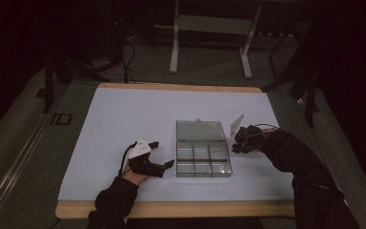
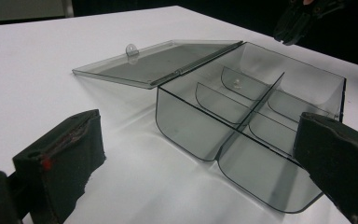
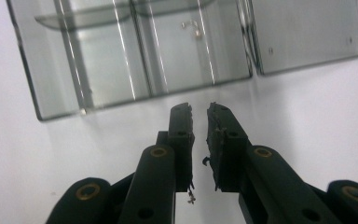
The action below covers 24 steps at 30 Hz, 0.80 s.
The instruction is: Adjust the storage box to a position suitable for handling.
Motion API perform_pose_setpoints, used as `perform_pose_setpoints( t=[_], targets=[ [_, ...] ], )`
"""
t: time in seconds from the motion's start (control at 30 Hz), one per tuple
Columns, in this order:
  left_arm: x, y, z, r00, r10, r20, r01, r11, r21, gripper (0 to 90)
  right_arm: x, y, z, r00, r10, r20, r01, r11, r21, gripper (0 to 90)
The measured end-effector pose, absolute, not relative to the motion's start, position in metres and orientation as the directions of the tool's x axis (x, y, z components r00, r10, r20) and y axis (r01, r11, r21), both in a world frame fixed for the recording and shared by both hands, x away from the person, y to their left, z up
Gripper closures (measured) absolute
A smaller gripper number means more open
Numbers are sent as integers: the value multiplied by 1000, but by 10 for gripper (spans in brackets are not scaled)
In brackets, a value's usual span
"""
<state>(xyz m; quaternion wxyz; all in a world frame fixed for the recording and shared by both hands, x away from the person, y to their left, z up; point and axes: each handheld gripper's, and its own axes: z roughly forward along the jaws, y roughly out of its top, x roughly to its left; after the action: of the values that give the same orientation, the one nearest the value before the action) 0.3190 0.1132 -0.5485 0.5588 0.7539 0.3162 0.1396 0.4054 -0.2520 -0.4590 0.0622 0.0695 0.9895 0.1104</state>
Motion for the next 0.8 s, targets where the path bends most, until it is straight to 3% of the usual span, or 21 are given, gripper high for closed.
perform_pose_setpoints(
  t=[0.8],
  targets=[
    [319,113,-549,762,632,-145,322,-174,931,27,420,-292,-489,-962,248,-118,238,967,89,784]
  ],
)
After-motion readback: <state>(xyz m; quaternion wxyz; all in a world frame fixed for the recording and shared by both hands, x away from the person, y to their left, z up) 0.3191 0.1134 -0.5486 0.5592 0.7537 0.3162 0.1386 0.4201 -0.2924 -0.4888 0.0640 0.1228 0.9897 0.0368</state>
